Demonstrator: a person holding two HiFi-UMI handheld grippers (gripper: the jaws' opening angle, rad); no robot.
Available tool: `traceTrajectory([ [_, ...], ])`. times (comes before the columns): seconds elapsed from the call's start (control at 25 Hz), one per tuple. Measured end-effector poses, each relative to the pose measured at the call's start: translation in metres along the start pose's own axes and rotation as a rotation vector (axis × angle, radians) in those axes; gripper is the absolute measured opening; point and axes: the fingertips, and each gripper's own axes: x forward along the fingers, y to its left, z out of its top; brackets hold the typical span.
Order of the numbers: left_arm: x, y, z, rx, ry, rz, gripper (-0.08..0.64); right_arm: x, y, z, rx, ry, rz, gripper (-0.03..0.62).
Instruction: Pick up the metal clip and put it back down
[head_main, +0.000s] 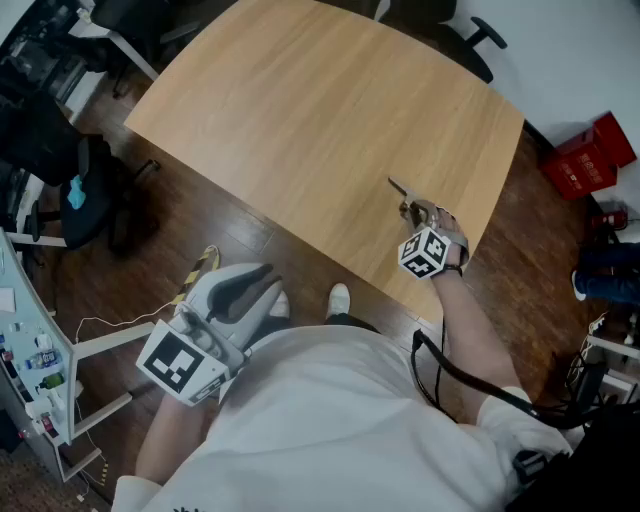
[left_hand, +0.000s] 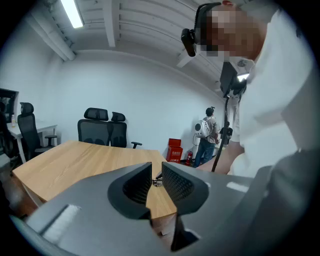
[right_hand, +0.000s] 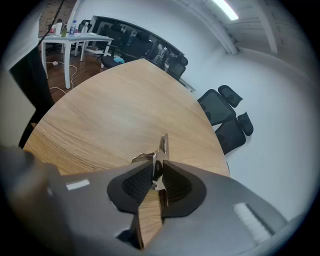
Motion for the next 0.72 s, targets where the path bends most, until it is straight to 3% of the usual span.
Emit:
traceTrajectory([
  [0.16,0.0,0.009,0.004,0.012,-0.015,-0.01,0.063,-0.006,-0.013,0.006,0.019,-0.013,-0.042,0.008],
  [0.36,0.001,0.022,0.012,0.044,-0.048,-0.045,0.063,-0.025,-0.027,0.015,0.106,-0.047,-0.054,0.006],
  [0.72,-0.006,0.037,0.019,0.08,-0.079,-0.178,0.063,-0.126,-0.048,0.049,0.176,-0.071,-0.132,0.006],
])
